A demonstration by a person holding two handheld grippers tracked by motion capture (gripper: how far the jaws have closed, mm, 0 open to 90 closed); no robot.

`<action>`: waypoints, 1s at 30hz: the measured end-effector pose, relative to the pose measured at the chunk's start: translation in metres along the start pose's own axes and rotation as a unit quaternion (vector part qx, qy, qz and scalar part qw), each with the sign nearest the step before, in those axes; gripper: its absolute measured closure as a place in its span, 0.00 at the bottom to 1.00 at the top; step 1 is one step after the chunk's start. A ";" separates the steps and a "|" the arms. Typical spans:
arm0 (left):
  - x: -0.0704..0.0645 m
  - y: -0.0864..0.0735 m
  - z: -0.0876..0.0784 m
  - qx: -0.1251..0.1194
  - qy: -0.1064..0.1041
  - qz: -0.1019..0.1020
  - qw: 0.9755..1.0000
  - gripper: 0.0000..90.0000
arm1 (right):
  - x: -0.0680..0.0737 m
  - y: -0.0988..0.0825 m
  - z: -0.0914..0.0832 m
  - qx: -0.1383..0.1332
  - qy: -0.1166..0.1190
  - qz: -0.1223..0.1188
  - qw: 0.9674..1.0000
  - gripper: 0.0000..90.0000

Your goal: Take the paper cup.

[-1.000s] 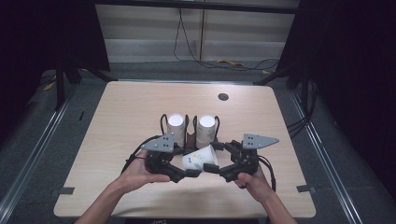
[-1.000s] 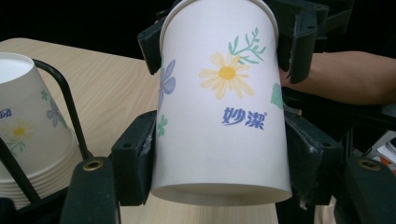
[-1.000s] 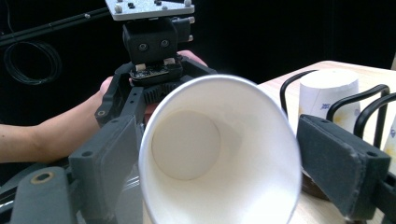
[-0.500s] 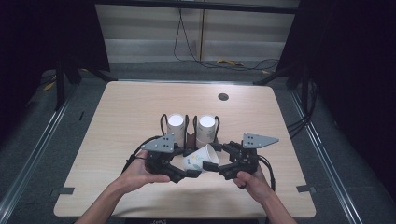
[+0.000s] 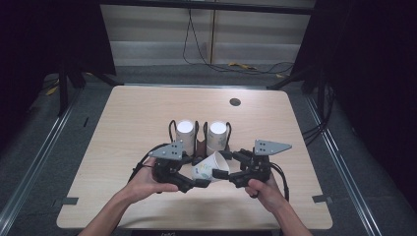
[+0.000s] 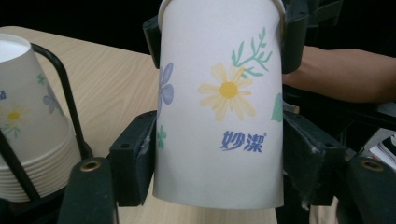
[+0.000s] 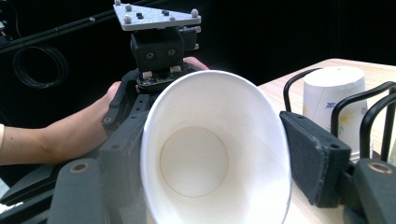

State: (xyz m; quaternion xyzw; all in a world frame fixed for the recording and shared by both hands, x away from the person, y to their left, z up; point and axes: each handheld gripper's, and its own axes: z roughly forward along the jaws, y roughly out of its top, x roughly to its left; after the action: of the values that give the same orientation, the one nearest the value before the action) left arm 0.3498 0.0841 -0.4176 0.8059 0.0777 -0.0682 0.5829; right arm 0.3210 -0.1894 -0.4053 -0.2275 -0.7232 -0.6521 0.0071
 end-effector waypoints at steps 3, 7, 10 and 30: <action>0.002 -0.001 0.000 0.003 0.004 -0.004 1.000 0.27 | 0.000 -0.001 0.000 0.002 -0.004 0.001 1.000 0.32; 0.002 -0.002 0.000 0.007 0.009 -0.005 1.000 0.25 | 0.001 0.000 -0.002 0.005 -0.009 -0.007 1.000 0.32; 0.002 -0.002 -0.001 0.008 0.011 -0.004 1.000 0.24 | 0.000 0.000 -0.002 0.007 -0.013 -0.006 1.000 0.32; 0.004 -0.004 -0.004 0.018 0.022 -0.009 1.000 0.22 | -0.003 0.001 -0.014 0.005 -0.031 -0.002 1.000 0.33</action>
State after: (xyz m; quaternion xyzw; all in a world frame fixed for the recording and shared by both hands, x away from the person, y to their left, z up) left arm 0.3528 0.0890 -0.4209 0.8167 0.0967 -0.0566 0.5660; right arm 0.3203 -0.2033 -0.4037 -0.2463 -0.7266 -0.6412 -0.0152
